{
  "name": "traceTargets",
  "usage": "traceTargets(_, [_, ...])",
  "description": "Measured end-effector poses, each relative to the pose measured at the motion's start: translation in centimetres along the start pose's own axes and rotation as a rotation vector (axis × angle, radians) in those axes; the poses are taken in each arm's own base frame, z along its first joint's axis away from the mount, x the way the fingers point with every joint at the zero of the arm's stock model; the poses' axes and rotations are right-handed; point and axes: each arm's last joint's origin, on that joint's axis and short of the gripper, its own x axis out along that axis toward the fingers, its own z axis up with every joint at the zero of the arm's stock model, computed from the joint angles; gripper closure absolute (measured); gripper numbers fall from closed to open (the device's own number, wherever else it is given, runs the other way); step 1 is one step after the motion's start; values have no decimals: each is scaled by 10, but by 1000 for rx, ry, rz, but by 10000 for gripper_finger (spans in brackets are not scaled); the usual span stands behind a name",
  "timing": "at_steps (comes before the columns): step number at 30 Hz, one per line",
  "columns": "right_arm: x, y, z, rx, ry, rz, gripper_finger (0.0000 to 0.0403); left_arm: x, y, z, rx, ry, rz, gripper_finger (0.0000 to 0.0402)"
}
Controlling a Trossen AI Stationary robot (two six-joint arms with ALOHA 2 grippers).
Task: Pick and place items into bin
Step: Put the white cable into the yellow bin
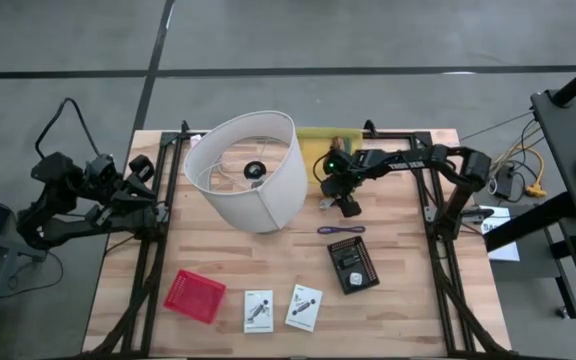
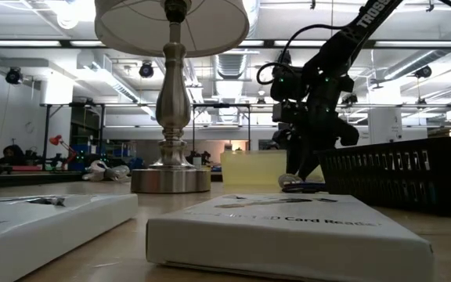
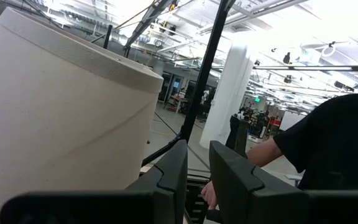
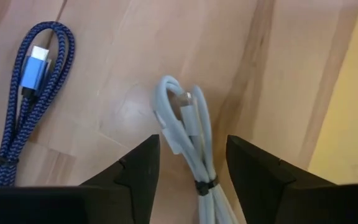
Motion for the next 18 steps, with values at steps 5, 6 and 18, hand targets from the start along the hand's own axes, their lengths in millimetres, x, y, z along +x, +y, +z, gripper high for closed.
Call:
traceTargets(5, [0, 1, 0, -1, -2, 3, 244, 0, 0, 0, 0, 0, 0, 350])
traceTargets(6, [0, 1, 1, 6, -3, 2, 245, 0, 0, 0, 0, 0, 0, 350])
traceTargets(18, [-12, 5, 14, -2, -36, -12, 220, 0, 0, 0, -1, 0, 0, 350])
